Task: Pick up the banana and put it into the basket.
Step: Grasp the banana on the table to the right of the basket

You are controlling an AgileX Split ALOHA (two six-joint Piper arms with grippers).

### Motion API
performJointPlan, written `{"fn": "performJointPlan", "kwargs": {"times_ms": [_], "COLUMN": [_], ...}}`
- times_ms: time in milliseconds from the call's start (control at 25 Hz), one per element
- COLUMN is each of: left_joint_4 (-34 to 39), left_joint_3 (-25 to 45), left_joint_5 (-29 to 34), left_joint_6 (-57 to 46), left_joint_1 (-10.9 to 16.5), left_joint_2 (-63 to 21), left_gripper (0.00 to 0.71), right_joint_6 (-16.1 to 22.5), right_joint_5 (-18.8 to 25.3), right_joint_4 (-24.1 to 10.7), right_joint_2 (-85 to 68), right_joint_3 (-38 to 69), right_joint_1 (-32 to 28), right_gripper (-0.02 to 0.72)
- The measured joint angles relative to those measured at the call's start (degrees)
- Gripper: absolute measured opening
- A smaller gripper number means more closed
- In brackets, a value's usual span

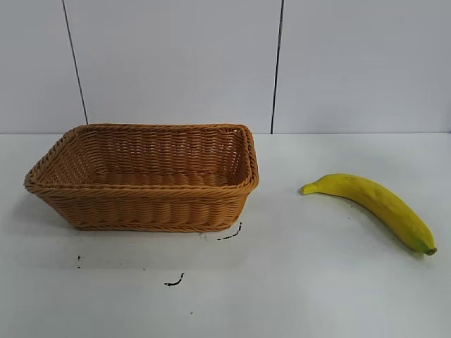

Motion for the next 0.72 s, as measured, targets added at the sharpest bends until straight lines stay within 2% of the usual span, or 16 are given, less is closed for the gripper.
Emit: {"fn": "performJointPlan", "kwargs": {"times_ms": [120, 280, 520, 720], "left_joint_4": [0.0, 0.0, 0.0, 0.0], "left_joint_3": [0.0, 0.0, 0.0, 0.0], "left_joint_5": [0.0, 0.0, 0.0, 0.0], "left_joint_6": [0.0, 0.0, 0.0, 0.0], "left_joint_1": [0.0, 0.0, 0.0, 0.0], "left_joint_2": [0.0, 0.0, 0.0, 0.0], "left_gripper": [0.695, 0.695, 0.695, 0.695], "right_joint_6": [-0.33, -0.41, 0.45, 2.55], "right_joint_5": [-0.7, -3.8, -5.34, -11.34], "right_joint_4": [-0.42, -0.42, -0.91, -0.85], "right_joint_2": [3.84, 8.82, 14.66, 19.33], "right_joint_3": [-2.6, -4.5, -4.56, -4.75], "right_joint_1": [1.99, 4.94, 5.4, 5.4], "right_gripper": [0.696, 0.696, 0.696, 0.696]}}
